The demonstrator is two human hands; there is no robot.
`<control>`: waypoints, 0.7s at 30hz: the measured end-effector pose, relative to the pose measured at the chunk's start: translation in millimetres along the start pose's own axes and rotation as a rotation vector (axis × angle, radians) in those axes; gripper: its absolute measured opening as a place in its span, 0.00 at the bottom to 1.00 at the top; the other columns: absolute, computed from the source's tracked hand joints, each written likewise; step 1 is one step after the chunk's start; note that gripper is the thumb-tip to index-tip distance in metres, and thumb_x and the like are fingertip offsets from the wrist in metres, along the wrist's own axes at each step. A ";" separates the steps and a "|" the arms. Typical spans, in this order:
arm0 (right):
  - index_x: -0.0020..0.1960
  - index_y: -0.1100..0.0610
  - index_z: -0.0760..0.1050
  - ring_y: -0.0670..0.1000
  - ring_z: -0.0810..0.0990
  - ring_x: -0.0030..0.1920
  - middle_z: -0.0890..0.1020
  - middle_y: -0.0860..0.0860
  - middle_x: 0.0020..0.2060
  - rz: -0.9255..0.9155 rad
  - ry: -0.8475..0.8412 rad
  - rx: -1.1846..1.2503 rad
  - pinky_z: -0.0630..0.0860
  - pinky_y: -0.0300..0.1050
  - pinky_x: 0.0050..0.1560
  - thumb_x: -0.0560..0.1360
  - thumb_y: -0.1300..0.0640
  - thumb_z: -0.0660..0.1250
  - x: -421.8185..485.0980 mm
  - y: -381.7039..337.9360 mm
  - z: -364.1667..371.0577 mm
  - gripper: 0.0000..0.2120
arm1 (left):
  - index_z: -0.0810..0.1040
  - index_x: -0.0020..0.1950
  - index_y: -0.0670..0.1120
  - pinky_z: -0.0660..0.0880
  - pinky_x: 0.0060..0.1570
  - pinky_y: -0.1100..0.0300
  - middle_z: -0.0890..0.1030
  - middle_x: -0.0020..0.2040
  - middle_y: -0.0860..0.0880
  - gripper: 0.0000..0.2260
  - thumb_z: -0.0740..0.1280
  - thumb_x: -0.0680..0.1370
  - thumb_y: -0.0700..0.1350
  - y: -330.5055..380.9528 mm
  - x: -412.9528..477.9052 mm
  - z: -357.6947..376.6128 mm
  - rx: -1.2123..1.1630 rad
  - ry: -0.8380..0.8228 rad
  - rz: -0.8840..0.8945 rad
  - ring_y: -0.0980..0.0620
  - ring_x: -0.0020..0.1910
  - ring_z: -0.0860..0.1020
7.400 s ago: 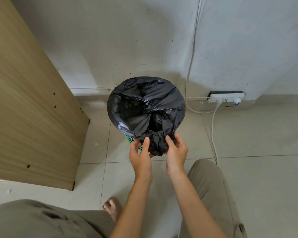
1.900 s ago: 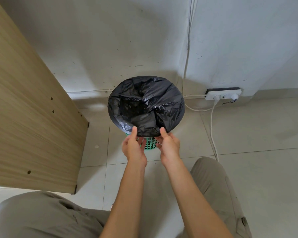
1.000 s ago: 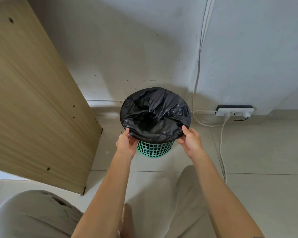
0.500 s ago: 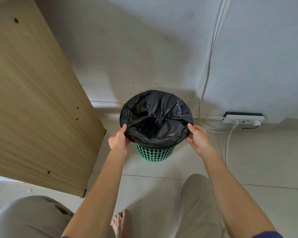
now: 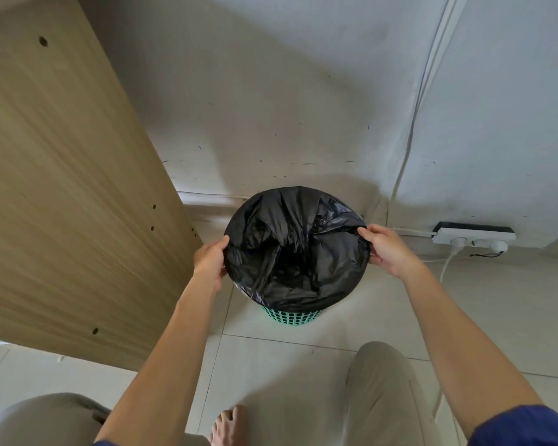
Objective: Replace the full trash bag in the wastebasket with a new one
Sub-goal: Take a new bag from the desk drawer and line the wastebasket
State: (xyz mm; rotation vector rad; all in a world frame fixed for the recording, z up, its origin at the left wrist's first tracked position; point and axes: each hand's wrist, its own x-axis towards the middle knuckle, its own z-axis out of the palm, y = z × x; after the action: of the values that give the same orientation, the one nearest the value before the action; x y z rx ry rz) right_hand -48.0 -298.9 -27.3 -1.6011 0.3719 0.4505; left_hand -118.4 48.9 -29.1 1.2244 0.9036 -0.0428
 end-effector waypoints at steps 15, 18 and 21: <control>0.48 0.63 0.78 0.58 0.79 0.47 0.81 0.57 0.44 -0.351 0.259 -0.598 0.68 0.49 0.46 0.86 0.47 0.58 34.5 -12.8 36.1 0.21 | 0.80 0.58 0.42 0.76 0.48 0.53 0.83 0.57 0.44 0.07 0.66 0.82 0.43 12.9 25.1 -2.6 0.072 -0.056 0.013 0.47 0.53 0.80; 0.47 0.65 0.79 0.59 0.79 0.45 0.82 0.59 0.42 -0.362 0.233 -0.589 0.70 0.51 0.45 0.85 0.46 0.60 40.2 -18.0 31.8 0.22 | 0.76 0.49 0.42 0.72 0.48 0.51 0.80 0.47 0.43 0.06 0.61 0.82 0.42 16.9 26.4 -2.5 0.097 -0.110 -0.057 0.45 0.47 0.77; 0.49 0.61 0.80 0.57 0.79 0.46 0.82 0.55 0.42 -0.362 0.178 -0.599 0.70 0.49 0.46 0.84 0.47 0.61 44.0 -19.7 32.3 0.18 | 0.80 0.48 0.44 0.73 0.45 0.54 0.80 0.43 0.47 0.10 0.62 0.82 0.47 21.8 33.7 2.4 0.231 -0.104 0.027 0.47 0.45 0.77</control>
State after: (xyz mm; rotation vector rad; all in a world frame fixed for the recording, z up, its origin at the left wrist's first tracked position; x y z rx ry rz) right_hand -2.2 -263.9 -33.9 -2.2483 0.0686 0.1405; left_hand -84.2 69.6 -32.6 1.4347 0.8071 -0.1920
